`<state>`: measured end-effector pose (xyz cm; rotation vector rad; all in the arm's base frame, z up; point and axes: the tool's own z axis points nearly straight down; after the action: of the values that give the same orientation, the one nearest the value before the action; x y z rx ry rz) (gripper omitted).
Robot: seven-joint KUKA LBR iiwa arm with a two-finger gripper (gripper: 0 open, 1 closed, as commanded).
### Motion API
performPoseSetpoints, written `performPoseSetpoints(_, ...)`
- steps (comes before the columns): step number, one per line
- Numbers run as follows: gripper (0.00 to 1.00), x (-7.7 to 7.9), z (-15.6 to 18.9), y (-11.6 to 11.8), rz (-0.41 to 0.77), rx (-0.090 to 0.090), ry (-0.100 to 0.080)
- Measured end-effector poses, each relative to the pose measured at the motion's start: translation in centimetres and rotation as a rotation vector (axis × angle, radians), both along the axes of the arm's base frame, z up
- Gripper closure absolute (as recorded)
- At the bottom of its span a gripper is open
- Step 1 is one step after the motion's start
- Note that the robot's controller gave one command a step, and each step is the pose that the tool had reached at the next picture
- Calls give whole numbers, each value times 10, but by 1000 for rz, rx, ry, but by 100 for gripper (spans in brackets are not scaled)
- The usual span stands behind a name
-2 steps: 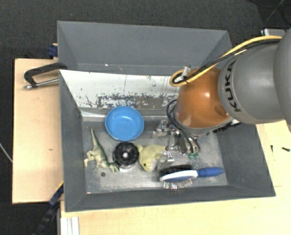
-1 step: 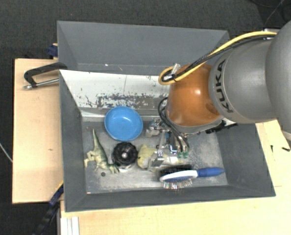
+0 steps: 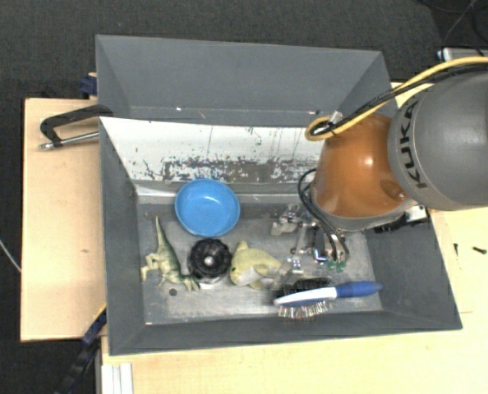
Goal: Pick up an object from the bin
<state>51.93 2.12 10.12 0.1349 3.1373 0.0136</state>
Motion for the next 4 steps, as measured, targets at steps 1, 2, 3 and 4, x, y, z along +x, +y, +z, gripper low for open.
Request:
performPoseSetpoints(1,0,2,-28,32,115,-10,-4)
performPoseSetpoints(2,0,3,-26,32,113,-8,-3)
performPoseSetpoints(3,100,3,-24,33,115,-7,5)
performPoseSetpoints(4,100,4,-12,34,114,-7,-5)
